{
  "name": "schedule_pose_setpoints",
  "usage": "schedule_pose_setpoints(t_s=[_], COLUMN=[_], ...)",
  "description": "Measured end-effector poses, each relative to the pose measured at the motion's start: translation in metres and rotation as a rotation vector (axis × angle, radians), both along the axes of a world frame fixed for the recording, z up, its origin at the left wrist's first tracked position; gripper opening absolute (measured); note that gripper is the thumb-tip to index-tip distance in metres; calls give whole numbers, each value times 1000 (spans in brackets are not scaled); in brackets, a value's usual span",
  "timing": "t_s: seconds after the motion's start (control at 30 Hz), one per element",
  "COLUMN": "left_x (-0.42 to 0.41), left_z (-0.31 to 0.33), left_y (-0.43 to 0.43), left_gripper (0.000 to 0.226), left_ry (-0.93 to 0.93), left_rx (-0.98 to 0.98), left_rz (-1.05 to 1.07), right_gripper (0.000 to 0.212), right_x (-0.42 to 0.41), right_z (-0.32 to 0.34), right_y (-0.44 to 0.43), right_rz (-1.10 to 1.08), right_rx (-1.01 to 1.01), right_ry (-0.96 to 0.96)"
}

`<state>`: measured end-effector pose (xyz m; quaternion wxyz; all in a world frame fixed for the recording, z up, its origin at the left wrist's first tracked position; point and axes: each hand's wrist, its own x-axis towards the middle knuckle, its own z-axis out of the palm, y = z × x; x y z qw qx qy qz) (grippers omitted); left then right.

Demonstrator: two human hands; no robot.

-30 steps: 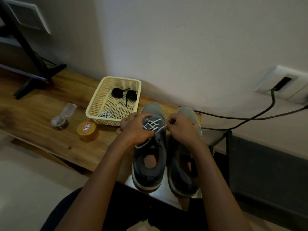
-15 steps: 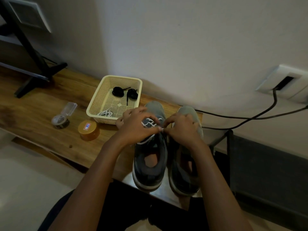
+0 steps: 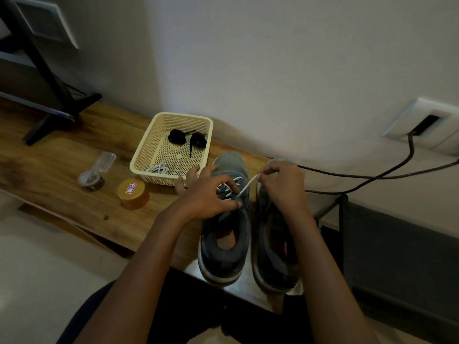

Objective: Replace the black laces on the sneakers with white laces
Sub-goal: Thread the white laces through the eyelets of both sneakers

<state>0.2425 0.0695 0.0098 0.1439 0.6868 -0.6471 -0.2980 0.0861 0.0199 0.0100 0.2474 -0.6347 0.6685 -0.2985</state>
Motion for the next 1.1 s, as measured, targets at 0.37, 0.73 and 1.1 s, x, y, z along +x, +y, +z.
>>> schedule_pose_setpoints(t_s=[0.37, 0.73, 1.1], left_x=[6, 6, -1], left_z=[-4, -6, -5], left_y=[-1, -3, 0], left_gripper=[56, 32, 27], left_ry=[-23, 200, -40], left_rx=[-36, -154, -60], left_rz=[12, 30, -38], right_gripper=[8, 6, 17], right_x=[4, 5, 4], right_z=[14, 12, 11], right_y=[17, 17, 14], right_rz=[304, 342, 17], right_rx=[97, 168, 47], right_ry=[344, 370, 403])
